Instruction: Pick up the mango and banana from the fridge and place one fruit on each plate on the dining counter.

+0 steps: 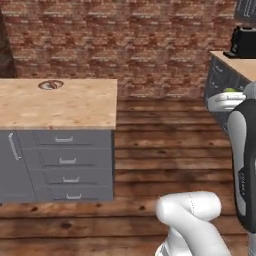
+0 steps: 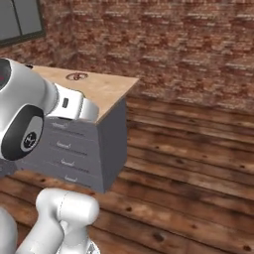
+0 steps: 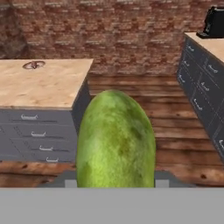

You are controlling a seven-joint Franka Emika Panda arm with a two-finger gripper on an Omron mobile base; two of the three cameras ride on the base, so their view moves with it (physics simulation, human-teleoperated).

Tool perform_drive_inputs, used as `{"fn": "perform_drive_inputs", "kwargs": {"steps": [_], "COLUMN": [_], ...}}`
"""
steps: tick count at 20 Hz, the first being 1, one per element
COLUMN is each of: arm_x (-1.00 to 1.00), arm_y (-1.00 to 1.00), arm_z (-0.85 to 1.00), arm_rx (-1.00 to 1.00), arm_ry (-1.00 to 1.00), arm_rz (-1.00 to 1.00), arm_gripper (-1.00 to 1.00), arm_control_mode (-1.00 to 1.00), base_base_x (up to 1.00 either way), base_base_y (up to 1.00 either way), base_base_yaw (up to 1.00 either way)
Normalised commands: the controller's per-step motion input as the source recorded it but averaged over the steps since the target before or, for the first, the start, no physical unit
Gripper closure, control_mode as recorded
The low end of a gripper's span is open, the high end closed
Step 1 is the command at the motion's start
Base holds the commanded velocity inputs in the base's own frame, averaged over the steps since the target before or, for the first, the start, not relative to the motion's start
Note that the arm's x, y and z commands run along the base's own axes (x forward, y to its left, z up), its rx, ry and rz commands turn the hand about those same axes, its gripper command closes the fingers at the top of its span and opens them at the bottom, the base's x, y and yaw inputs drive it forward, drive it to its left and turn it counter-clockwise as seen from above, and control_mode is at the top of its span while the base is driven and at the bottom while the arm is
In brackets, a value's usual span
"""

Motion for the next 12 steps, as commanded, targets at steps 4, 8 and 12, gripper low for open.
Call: {"fn": "perform_drive_inputs", "kwargs": {"steps": [4,8,12], "arm_x": [0.0,0.0,0.0], "arm_y": [0.0,0.0,0.0], "arm_z": [0.0,0.0,0.0], "arm_rx": [0.0,0.0,0.0], "arm_ry": [0.0,0.0,0.0], "arm_rz": [0.0,0.0,0.0], "arm_gripper": [1.0,1.0,1.0], "arm_control_mode": [1.0,1.0,1.0], "base_base_x": [1.0,0.94,0.88], "base_base_y": [-0.92,-0.93,-0.94], "base_base_yaw": [0.45,0.5,0.52]}}
